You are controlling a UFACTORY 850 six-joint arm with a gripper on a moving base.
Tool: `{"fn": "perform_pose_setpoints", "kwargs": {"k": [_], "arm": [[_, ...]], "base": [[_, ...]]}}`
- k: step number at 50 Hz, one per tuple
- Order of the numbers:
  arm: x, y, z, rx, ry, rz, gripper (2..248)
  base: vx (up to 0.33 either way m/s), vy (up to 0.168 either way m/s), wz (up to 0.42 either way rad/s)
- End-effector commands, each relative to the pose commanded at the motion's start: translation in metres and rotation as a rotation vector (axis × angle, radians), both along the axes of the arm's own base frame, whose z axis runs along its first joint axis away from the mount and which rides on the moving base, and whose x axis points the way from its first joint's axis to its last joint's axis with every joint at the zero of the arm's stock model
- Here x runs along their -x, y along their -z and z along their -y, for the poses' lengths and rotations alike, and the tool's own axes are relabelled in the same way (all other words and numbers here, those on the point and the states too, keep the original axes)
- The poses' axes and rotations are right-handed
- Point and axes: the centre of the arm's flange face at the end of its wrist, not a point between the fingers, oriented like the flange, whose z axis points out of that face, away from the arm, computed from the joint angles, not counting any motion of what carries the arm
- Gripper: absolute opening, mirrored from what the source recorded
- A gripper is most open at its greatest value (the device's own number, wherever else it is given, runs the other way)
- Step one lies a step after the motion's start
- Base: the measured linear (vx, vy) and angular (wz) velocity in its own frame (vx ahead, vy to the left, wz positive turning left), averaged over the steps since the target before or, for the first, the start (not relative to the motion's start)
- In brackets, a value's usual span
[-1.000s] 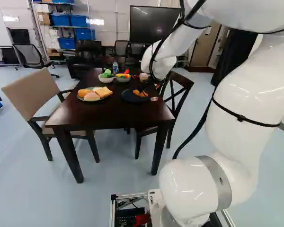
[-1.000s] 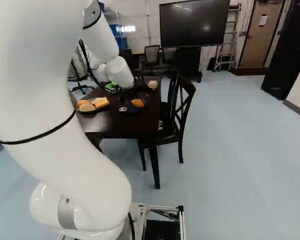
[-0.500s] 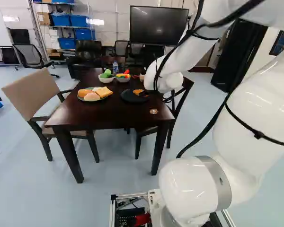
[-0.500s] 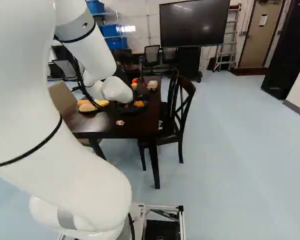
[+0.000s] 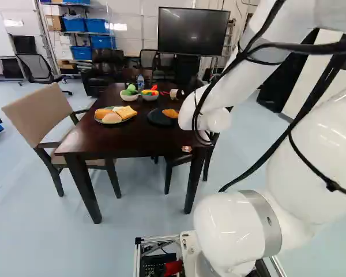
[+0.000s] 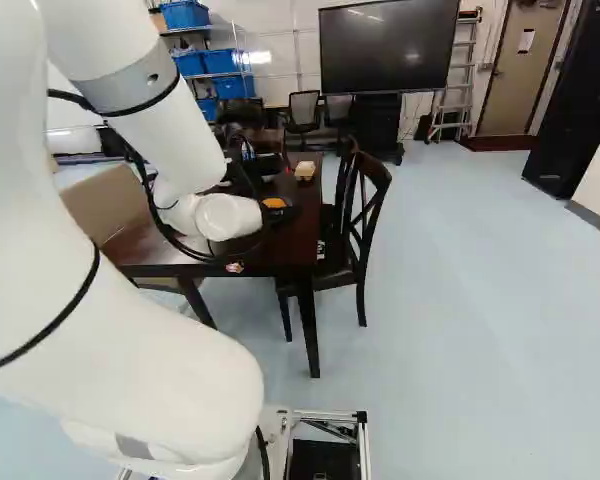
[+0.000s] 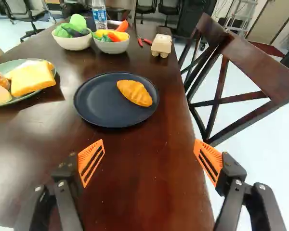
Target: Move the croissant to the empty plate
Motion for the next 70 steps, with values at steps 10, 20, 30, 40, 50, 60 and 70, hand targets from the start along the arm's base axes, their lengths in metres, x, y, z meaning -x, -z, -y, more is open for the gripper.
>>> {"fn": "perform_pose_setpoints", "kwargs": {"k": [10, 20, 30, 40, 50, 60, 70], "arm": [[0.020, 0.010, 0.001, -0.025, 0.014, 0.040, 247], [0.038, 0.018, 0.002, -0.047, 0.024, 0.075, 247], [0.052, 0.024, 0.002, -0.065, 0.033, 0.103, 247], [0.064, 0.029, 0.002, -0.080, 0.039, 0.125, 247], [0.072, 0.033, 0.003, -0.090, 0.043, 0.141, 247], [0.077, 0.035, 0.003, -0.097, 0.045, 0.150, 247], [0.079, 0.036, 0.003, -0.099, 0.046, 0.154, 247]], "base": [[0.000, 0.000, 0.000], [0.000, 0.000, 0.000], [0.000, 0.000, 0.000], [0.000, 0.000, 0.000], [0.000, 0.000, 0.000], [0.000, 0.000, 0.000], [0.000, 0.000, 0.000]]}}
